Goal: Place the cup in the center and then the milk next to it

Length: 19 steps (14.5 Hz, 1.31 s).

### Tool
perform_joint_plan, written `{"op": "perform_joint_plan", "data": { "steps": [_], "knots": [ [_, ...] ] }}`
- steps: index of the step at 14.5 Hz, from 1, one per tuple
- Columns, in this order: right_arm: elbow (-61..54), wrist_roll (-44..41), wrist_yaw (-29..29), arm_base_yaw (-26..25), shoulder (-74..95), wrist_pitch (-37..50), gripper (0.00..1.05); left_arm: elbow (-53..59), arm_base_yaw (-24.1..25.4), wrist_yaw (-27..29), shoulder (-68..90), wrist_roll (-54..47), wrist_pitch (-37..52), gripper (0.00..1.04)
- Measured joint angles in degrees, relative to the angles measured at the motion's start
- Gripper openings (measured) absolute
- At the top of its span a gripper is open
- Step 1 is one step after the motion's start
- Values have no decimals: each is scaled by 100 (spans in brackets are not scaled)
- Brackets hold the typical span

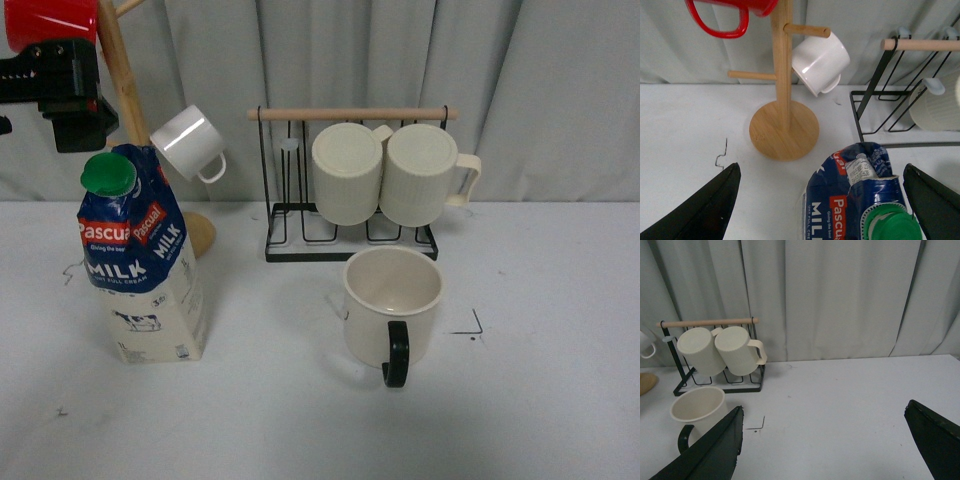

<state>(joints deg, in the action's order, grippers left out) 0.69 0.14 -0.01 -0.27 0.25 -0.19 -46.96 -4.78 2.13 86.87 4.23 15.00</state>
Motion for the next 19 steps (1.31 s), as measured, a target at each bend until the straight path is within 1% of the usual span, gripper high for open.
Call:
{"op": "perform_joint_plan", "data": {
  "steps": [11, 13, 16, 17, 18, 19],
  "knots": [
    [0, 0, 0, 0, 0, 0, 98, -146, -428, 22, 313, 13, 11, 98],
    [0, 0, 0, 0, 0, 0, 98, -221, -564, 225, 509, -28, 68, 98],
    [0, 0, 0, 0, 0, 0, 98, -254, -643, 498, 787, -177, 195, 98],
    [0, 0, 0, 0, 0, 0, 98, -254, -715, 756, 1191, -452, 424, 98],
    [0, 0, 0, 0, 0, 0, 98, -254, -708, 820, 1335, -463, 426, 83],
    [0, 0, 0, 0, 0, 0, 98, -254, -702, 817, 1335, -455, 413, 49]
  ]
}}
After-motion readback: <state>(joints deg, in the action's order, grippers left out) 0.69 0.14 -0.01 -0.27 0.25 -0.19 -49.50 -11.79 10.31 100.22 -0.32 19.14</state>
